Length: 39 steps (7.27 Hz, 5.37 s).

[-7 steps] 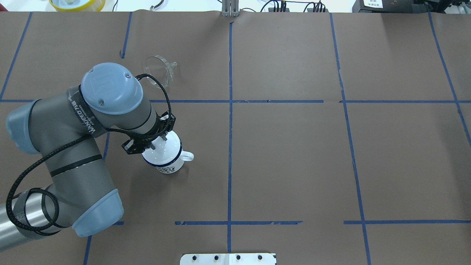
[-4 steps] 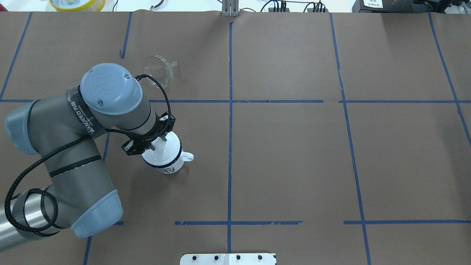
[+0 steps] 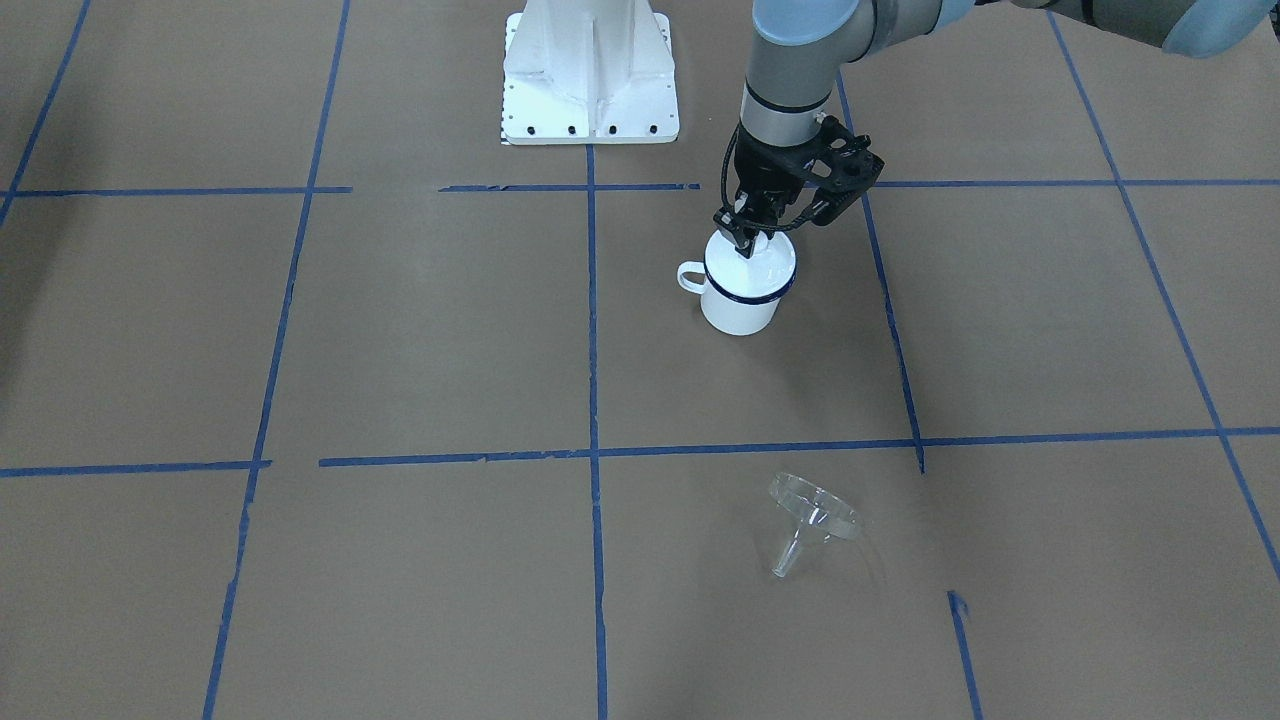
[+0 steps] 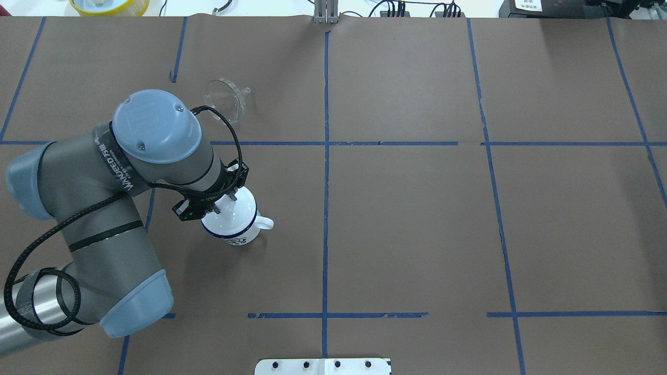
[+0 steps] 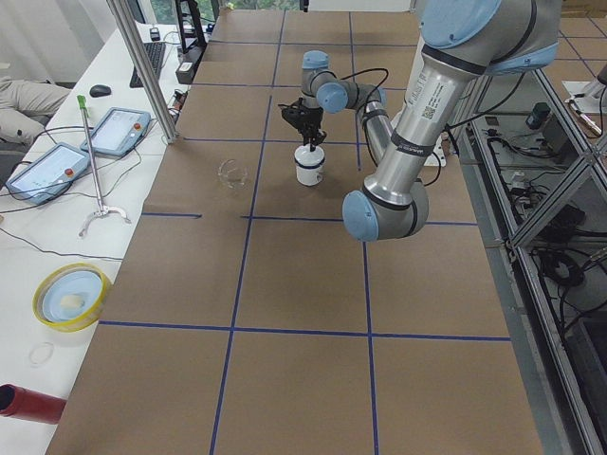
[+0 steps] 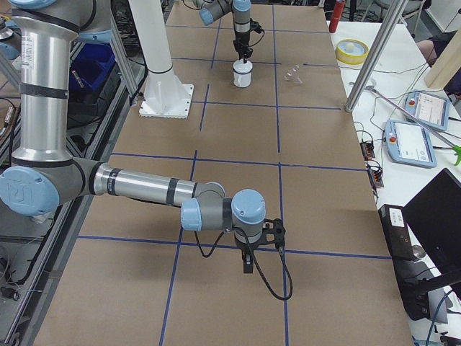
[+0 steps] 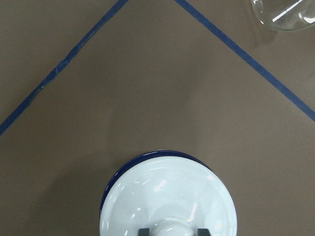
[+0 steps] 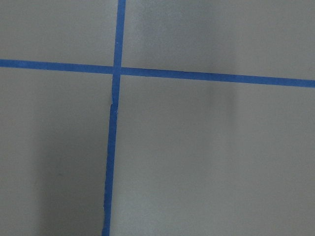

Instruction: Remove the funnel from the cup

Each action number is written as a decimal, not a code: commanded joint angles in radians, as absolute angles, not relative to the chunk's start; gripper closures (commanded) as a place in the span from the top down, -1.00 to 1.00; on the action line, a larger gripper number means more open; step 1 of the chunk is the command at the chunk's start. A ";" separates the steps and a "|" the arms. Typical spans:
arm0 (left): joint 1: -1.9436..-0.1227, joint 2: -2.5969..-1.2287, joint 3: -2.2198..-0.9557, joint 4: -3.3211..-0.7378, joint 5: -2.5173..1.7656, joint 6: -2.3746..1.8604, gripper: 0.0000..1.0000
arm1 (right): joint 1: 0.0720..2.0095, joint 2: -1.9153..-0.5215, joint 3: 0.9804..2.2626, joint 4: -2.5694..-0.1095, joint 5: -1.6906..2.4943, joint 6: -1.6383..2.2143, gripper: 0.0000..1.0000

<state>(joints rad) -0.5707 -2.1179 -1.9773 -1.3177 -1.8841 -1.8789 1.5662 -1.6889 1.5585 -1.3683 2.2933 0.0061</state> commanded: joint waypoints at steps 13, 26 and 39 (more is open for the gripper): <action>-0.575 -2.097 -2.011 -1.321 -1.884 -1.840 1.00 | 1.566 -1.689 1.559 -1.368 2.293 0.006 1.00; -1.595 -1.586 -1.847 -1.368 -2.239 0.072 1.00 | 1.566 -1.689 1.559 -1.368 2.293 0.006 1.00; -1.674 -1.519 -1.692 -1.457 -2.364 0.183 1.00 | 1.566 -1.689 1.557 -1.368 2.293 0.006 1.00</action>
<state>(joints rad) -1.6701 -1.5202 -1.6886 -1.4584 -2.3631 0.1861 1.5662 -1.6889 1.5581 -1.3683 2.2925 0.0062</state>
